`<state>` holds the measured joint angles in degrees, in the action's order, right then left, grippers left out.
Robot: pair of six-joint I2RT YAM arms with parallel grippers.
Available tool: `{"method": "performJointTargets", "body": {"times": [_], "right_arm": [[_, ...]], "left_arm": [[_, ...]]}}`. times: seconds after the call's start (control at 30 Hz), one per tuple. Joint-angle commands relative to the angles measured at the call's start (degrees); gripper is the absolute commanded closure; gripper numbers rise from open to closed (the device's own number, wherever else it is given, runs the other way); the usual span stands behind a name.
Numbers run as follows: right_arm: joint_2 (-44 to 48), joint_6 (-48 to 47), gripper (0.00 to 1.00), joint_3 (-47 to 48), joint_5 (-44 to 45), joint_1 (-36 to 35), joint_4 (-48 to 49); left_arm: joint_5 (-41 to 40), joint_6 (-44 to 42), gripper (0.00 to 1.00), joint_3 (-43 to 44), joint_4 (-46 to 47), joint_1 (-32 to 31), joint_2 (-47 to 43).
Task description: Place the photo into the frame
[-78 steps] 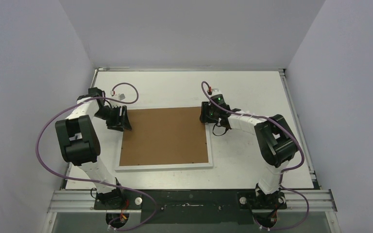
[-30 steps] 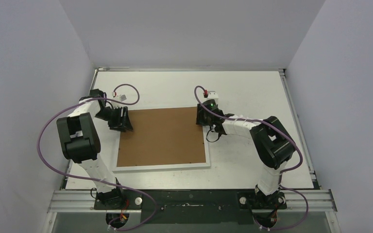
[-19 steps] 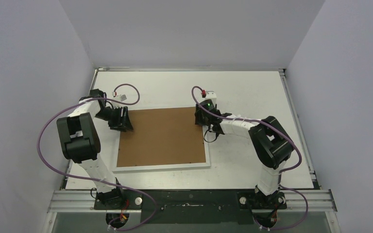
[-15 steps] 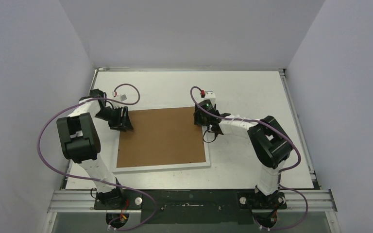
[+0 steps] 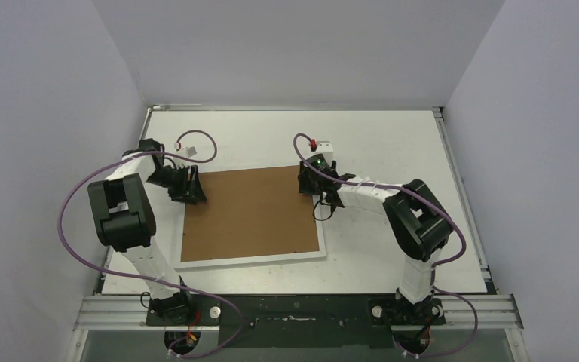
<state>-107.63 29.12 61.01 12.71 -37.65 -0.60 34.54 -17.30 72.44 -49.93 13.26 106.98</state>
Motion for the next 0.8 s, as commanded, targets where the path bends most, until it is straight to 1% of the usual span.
{"method": "performJointTargets", "body": {"times": [0.0,0.07,0.13,0.2,0.27,0.43,0.53,0.6,0.67,0.77], "right_arm": [[-3.48,-3.67,0.35,-1.65,-8.85,-0.63,-31.87],[0.82,-5.22,0.25,4.36,-10.32,1.58,-34.13],[1.67,-7.73,0.17,11.74,-11.98,3.03,-35.75],[-0.04,-10.98,0.13,19.18,-12.27,3.89,-36.31],[-3.27,-14.64,0.11,25.29,-13.90,4.25,-35.04],[-14.67,-22.93,0.09,42.37,-13.02,4.61,-33.13],[-21.94,-23.79,0.08,52.46,-16.83,6.72,-32.39],[-27.41,-23.43,0.08,57.98,-17.11,7.42,-32.26],[-30.99,-23.22,0.08,62.78,-18.40,7.77,-31.91],[-34.09,-21.91,0.08,65.35,-20.58,8.93,-31.73]], "left_arm": [[1.39,-2.41,0.52,4.34,-1.55,0.54,1.02],[1.36,-3.23,0.51,7.25,-4.49,0.54,0.61],[0.75,-4.10,0.48,9.83,-6.92,0.58,-0.50],[-0.38,-4.90,0.41,11.25,-8.76,0.94,-1.76],[-1.21,-5.54,0.36,11.58,-10.30,1.72,-2.76],[-3.02,-8.88,0.32,9.84,-14.80,4.01,-5.54],[-4.66,-13.46,0.27,6.24,-17.20,3.97,-8.00],[-6.70,-16.22,0.23,3.43,-17.82,3.95,-10.06],[-9.50,-18.95,0.21,-0.51,-17.56,3.97,-12.30],[-12.40,-22.49,0.19,-3.66,-18.78,4.10,-14.17]]}}
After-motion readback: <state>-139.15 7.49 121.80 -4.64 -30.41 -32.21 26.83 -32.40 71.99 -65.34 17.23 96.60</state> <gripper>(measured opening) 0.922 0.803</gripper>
